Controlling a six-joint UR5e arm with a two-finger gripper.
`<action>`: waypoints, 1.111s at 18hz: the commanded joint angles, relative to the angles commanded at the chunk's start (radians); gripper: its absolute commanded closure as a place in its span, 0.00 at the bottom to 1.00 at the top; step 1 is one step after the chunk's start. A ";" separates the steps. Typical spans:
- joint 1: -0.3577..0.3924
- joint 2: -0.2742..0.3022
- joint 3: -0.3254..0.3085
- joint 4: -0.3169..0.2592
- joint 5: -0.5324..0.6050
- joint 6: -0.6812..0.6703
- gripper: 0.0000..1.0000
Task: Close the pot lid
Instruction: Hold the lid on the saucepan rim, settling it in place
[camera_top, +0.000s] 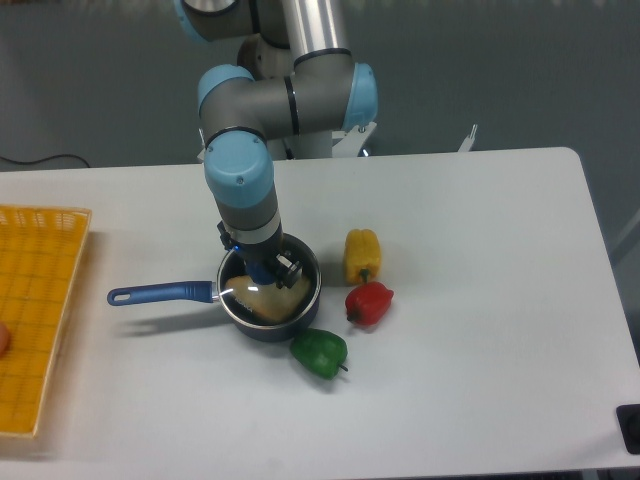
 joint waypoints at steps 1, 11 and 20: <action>0.000 -0.002 0.000 0.000 0.000 0.000 0.51; 0.000 -0.002 0.000 0.000 0.000 0.000 0.39; 0.000 0.000 0.000 0.000 0.000 0.003 0.15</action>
